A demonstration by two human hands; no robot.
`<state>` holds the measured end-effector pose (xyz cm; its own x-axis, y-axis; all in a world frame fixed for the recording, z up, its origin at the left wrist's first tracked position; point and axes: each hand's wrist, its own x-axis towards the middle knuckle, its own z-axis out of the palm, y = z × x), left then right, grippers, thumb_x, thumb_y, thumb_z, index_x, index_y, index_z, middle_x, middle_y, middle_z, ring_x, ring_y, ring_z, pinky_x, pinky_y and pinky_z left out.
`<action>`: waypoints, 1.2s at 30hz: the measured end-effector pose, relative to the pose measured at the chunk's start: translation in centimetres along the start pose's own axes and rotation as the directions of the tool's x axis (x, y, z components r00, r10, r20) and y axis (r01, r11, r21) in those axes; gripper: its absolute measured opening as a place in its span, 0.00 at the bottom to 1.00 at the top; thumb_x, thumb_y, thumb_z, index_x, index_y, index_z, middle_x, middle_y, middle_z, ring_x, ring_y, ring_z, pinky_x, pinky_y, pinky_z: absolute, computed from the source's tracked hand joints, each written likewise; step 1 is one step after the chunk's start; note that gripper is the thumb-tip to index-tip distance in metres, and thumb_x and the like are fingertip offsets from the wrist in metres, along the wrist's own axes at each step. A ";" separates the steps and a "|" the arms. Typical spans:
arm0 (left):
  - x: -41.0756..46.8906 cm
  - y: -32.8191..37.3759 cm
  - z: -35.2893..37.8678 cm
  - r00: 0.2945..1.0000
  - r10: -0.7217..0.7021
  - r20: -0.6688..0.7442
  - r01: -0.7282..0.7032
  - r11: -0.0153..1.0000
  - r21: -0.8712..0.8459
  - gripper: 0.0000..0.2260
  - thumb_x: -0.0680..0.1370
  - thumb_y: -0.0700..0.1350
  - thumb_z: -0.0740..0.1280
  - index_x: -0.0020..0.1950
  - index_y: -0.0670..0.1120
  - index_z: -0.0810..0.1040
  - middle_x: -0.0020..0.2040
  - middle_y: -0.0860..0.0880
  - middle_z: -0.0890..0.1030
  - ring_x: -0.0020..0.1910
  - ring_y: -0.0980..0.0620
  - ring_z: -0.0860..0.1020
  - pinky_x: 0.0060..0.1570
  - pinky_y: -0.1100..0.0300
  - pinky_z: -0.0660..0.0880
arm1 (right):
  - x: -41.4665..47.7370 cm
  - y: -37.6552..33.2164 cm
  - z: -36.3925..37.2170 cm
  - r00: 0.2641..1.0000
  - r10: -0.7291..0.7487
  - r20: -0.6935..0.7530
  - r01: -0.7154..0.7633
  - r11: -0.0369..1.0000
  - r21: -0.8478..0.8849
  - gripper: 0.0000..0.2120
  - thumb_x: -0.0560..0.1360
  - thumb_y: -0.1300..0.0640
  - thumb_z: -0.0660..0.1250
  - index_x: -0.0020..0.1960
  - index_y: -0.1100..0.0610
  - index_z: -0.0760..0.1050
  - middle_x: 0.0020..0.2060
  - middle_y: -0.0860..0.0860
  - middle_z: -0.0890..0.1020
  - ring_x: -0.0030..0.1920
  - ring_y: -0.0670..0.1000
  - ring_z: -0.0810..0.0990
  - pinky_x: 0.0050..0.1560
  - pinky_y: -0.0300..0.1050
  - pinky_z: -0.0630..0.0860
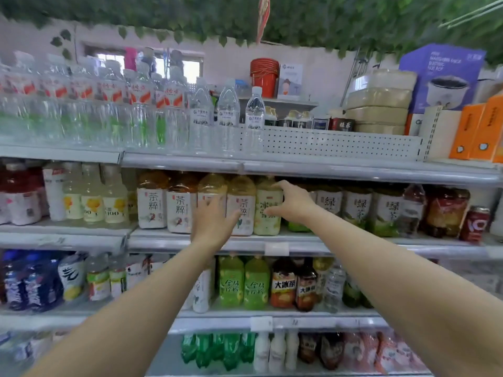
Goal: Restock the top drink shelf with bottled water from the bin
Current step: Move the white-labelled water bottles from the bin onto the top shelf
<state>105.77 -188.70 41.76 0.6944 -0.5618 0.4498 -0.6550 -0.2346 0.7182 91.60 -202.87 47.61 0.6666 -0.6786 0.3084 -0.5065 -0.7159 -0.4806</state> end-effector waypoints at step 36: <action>-36.6 -31.1 26.4 0.498 -0.799 0.338 0.494 0.581 0.646 0.27 0.84 0.55 0.43 0.57 0.46 0.80 0.54 0.47 0.83 0.56 0.44 0.78 0.65 0.49 0.66 | -18.5 33.6 46.8 0.264 0.506 0.821 -0.731 0.661 -0.172 0.37 0.75 0.45 0.75 0.77 0.59 0.67 0.72 0.55 0.73 0.65 0.56 0.76 0.56 0.43 0.71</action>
<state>92.89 -181.79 -11.11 0.7681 -0.3604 -0.5293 -0.2304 -0.9268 0.2967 87.85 -206.74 -12.69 0.3689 -0.4070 -0.8356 -0.9157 -0.0052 -0.4018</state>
